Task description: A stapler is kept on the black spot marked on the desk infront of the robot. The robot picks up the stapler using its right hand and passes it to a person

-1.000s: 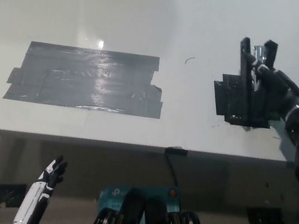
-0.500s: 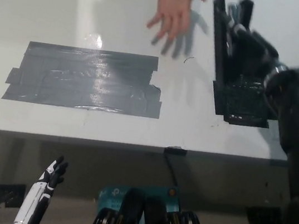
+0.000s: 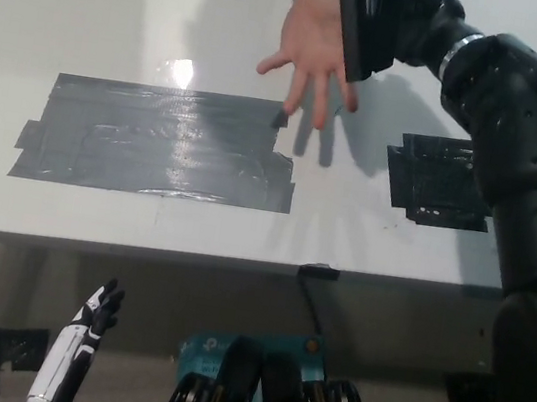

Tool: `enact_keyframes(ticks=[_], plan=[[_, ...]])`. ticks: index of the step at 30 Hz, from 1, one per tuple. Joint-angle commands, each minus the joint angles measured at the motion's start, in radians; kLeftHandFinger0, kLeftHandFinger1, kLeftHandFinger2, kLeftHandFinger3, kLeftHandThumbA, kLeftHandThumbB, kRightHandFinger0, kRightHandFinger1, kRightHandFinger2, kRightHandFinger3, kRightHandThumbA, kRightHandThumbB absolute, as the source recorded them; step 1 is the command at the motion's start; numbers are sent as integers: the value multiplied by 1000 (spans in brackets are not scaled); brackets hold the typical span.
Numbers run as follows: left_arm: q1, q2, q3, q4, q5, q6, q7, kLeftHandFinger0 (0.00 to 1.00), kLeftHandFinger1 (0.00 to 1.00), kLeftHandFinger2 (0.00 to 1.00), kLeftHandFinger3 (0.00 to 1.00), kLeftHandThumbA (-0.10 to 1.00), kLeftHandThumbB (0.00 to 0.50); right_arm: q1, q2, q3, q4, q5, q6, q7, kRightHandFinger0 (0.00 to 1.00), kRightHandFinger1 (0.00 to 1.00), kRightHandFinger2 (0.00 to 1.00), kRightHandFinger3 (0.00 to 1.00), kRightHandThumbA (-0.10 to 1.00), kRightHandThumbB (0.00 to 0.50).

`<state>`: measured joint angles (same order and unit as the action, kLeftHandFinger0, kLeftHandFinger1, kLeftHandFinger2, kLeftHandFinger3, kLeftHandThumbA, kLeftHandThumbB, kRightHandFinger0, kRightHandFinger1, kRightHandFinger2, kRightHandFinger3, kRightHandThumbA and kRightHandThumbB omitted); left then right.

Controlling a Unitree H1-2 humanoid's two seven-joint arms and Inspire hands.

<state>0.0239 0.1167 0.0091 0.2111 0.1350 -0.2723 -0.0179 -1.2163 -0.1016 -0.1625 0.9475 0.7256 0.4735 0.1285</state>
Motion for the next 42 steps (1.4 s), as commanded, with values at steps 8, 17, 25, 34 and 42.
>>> enact_keyframes(ticks=[8,17,25,34,42], plan=[[-15,6,-11,-30,4,14,-1,1000,1000,1000,1000,1000,494,-230,-14,-18,236,-133,-113,-28,0,0,0,697,757,47],[-22,8,-19,-41,25,26,4,1000,1000,1000,1000,1000,500,-312,6,-27,362,-201,-179,-80,0,0,17,815,763,39],[-24,9,-26,-61,38,48,2,1000,1000,1000,1000,1000,500,-333,32,2,381,-276,-210,-86,0,0,187,315,851,51],[-25,9,-28,-75,34,52,1,1000,1000,1000,1000,1000,500,-316,36,152,417,-437,-205,-25,1000,1000,1000,1000,1000,342],[-29,10,-27,-84,26,68,-4,1000,1000,1000,1000,1000,500,-290,14,231,417,-502,-265,78,1000,1000,1000,1000,969,410]])
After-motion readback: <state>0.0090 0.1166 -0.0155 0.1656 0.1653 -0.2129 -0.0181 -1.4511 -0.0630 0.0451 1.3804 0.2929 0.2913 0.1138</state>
